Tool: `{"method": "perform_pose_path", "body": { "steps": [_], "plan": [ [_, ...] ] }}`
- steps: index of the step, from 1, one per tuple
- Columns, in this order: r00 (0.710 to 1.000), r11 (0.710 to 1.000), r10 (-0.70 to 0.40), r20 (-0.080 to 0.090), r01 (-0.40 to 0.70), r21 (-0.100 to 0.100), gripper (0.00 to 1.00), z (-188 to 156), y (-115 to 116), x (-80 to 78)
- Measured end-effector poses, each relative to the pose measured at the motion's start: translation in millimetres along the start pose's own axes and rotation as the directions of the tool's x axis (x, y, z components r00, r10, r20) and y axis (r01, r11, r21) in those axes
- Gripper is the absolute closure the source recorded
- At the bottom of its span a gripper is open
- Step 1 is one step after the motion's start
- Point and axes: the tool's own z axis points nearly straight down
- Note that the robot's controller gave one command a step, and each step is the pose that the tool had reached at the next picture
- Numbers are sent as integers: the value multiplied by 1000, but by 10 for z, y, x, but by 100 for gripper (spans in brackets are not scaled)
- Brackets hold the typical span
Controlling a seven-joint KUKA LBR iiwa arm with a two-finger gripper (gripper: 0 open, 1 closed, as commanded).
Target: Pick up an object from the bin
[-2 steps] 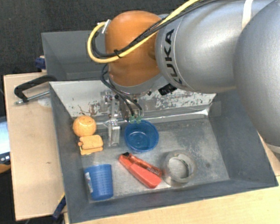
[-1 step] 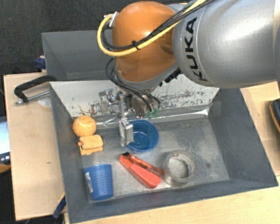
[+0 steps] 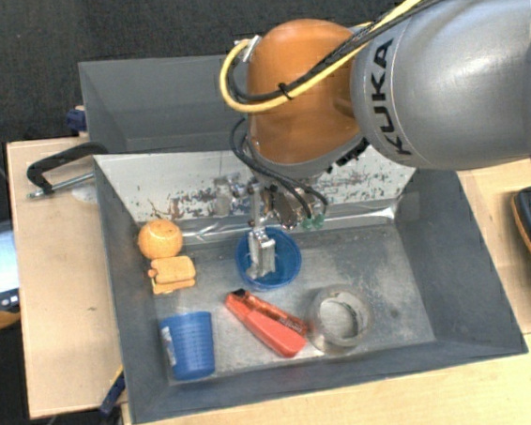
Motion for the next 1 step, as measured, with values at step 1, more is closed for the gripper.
{"method": "perform_pose_path", "body": {
  "steps": [1],
  "plan": [
    [996, 996, 86, -18, -86, 3, 0, 326, -182, 91]
  ]
}}
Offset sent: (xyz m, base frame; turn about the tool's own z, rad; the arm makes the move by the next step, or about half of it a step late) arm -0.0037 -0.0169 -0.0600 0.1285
